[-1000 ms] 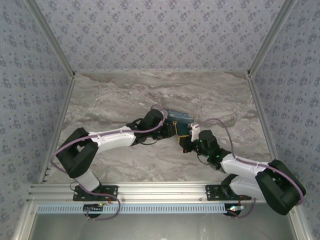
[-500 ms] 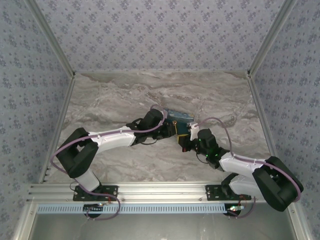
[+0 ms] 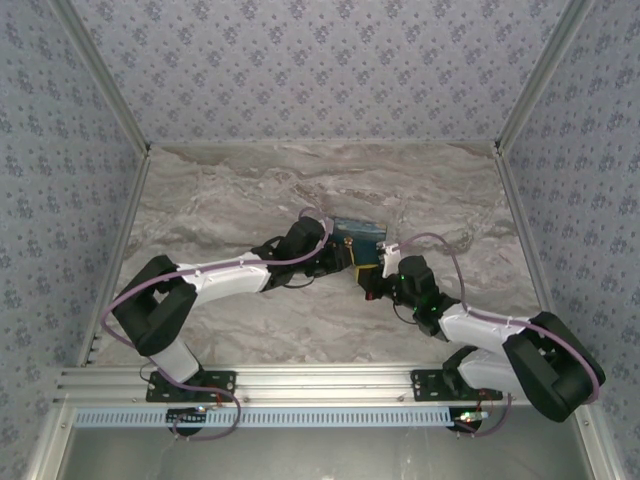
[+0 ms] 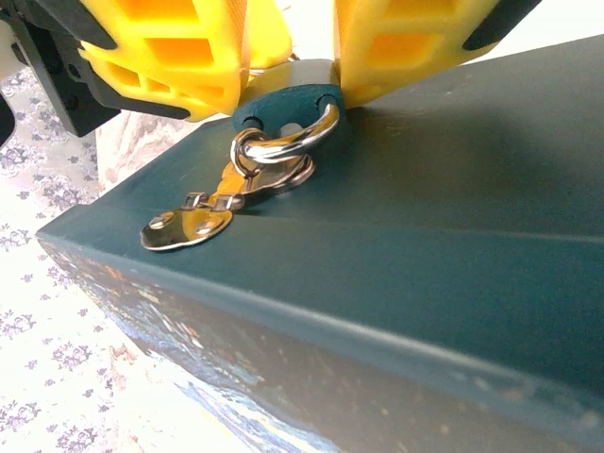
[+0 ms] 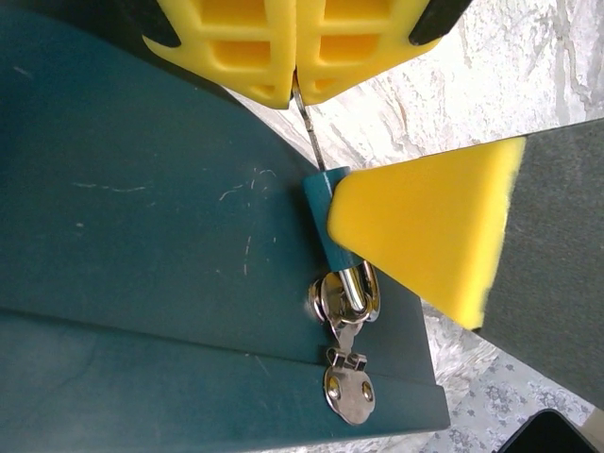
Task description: Unlock a padlock with a key
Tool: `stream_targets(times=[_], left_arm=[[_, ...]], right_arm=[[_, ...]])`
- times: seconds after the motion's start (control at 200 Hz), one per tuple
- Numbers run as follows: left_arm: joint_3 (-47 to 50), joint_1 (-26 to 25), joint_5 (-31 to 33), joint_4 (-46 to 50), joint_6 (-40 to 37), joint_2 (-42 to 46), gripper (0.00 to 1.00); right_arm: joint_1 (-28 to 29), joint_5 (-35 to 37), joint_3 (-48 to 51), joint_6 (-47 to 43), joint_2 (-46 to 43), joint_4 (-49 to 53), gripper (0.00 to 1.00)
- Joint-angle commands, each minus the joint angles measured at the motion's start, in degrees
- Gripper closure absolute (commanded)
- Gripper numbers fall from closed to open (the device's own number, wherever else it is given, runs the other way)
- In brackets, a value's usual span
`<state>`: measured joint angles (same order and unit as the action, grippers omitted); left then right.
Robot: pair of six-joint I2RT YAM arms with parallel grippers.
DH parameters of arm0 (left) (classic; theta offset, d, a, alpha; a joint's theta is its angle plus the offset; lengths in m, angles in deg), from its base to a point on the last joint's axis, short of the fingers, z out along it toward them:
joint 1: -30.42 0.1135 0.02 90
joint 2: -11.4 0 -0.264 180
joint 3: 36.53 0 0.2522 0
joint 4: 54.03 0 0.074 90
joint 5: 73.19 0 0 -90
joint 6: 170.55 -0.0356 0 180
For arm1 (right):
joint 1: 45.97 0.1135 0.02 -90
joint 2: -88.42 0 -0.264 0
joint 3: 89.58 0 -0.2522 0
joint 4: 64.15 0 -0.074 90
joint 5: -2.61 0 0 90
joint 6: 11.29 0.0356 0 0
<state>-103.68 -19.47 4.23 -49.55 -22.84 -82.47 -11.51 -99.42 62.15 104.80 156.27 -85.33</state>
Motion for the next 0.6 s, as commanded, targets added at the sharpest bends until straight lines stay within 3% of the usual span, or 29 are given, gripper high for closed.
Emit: stream_targets(times=[0.0,0.595], left_arm=[[0.38,-0.54,-2.64,-2.43,0.33,1.2,0.77],[1.67,0.42,-1.36,-0.7,-0.47,3.56,0.76]], right_arm=[[-0.44,-0.95,-0.97,0.2,0.58,-6.19,1.0],[-2.55,-2.46,-0.85,-0.42,4.58,-7.78,1.0]])
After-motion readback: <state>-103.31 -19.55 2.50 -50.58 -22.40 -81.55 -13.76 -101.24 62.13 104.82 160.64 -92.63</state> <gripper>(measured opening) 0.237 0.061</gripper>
